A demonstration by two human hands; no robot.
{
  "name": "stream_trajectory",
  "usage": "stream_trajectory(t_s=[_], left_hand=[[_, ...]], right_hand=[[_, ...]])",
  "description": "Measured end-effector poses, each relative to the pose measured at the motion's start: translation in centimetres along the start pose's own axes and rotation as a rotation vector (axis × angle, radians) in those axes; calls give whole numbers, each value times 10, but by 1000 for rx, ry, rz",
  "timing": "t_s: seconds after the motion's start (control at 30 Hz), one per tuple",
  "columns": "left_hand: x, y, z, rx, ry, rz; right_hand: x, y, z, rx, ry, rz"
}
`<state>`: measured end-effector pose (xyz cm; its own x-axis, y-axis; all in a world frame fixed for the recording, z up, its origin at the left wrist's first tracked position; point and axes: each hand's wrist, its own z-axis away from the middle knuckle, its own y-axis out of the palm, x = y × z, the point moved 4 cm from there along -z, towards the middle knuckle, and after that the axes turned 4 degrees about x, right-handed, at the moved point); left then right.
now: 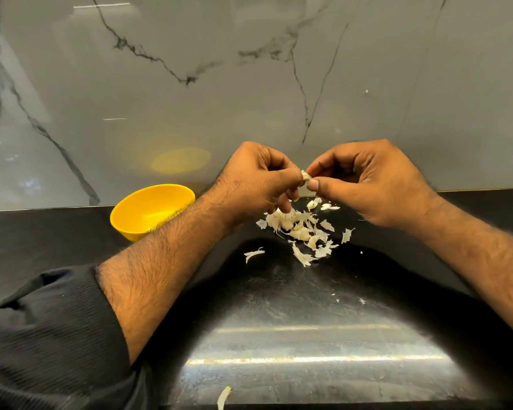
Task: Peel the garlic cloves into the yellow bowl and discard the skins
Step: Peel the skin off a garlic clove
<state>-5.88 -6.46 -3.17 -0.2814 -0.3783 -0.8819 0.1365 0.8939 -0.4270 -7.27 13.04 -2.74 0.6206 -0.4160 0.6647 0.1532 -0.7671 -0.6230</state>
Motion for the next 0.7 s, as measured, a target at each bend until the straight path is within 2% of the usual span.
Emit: stream_trajectory(t_s=[0.17, 0.27, 0.37, 0.5, 0.7], left_hand=[[-1, -2, -1, -37, -25, 25], [0, -1, -1, -63, -35, 4], [0, -1, -2, -65, -33, -27], [-2, -4, -2, -43, 12, -24], [-4, -7, -3, -116, 77, -116]], right_hand=[[13, 2, 4, -84, -184, 183], [15, 4, 4, -91, -234, 219], [11, 6, 4, -89, -193, 177], [-2, 1, 1, -98, -31, -5], [2, 0, 2, -71, -38, -126]])
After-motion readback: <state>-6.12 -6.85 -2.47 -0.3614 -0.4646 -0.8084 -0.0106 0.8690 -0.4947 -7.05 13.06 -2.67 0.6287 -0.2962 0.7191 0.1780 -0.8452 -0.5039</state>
